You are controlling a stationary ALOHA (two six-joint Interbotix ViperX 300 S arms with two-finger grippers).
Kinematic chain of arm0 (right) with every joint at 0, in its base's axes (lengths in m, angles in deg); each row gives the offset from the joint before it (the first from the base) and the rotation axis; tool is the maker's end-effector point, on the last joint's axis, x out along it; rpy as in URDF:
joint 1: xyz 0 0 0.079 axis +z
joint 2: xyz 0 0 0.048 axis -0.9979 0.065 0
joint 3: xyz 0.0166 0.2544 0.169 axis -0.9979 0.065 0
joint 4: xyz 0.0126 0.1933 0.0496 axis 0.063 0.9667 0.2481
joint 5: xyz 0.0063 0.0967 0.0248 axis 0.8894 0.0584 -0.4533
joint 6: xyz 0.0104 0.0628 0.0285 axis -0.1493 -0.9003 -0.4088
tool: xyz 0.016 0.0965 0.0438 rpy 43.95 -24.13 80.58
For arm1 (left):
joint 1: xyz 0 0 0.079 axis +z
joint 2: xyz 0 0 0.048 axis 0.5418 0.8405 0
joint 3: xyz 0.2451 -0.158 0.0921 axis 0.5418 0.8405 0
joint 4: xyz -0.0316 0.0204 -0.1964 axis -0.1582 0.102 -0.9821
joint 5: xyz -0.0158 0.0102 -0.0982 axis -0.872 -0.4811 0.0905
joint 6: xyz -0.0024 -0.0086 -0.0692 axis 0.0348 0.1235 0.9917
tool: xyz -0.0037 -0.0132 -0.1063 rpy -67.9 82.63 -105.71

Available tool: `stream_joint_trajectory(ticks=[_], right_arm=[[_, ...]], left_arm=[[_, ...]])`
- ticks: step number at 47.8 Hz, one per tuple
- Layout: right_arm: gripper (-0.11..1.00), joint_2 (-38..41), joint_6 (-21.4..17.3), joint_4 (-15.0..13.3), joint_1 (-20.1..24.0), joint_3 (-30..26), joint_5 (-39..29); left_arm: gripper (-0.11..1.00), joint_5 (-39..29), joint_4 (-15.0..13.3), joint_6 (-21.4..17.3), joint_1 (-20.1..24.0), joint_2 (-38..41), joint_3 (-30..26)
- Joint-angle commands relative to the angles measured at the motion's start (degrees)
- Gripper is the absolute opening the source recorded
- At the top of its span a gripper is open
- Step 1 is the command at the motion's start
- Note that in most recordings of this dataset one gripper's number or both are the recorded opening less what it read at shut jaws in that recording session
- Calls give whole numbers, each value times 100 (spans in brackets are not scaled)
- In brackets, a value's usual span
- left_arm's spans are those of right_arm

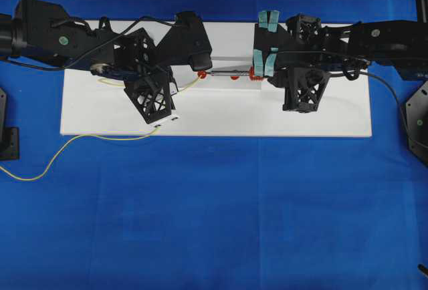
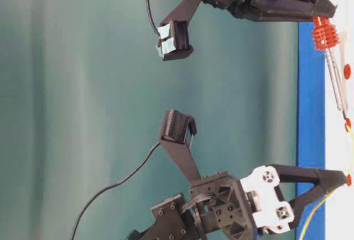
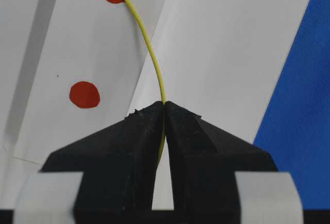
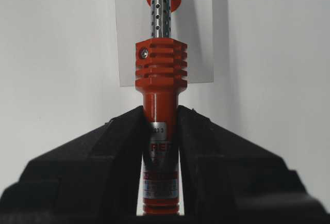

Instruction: Touch the tip of the soldering iron to the tip of the solder at the mark.

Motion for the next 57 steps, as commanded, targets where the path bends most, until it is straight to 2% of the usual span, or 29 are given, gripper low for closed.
stream_joint_trajectory(ticks=[1, 14, 25, 43, 57], right_arm=[[6, -62, 0, -18, -9, -149, 26], [6, -53, 0, -18, -9, -149, 26], [6, -62, 9, -18, -9, -149, 44], [6, -53, 18, -18, -9, -149, 44], [6, -105, 18, -18, -9, -132, 114]], left_arm=[[3, 26, 18, -9, -9, -88, -88], [3, 18, 18, -35, 44, -114, -88], [3, -97, 18, -88, 70, -466, -44], [3, -141, 18, -9, 70, -1512, 492], [3, -35, 18, -9, 70, -1591, 633]])
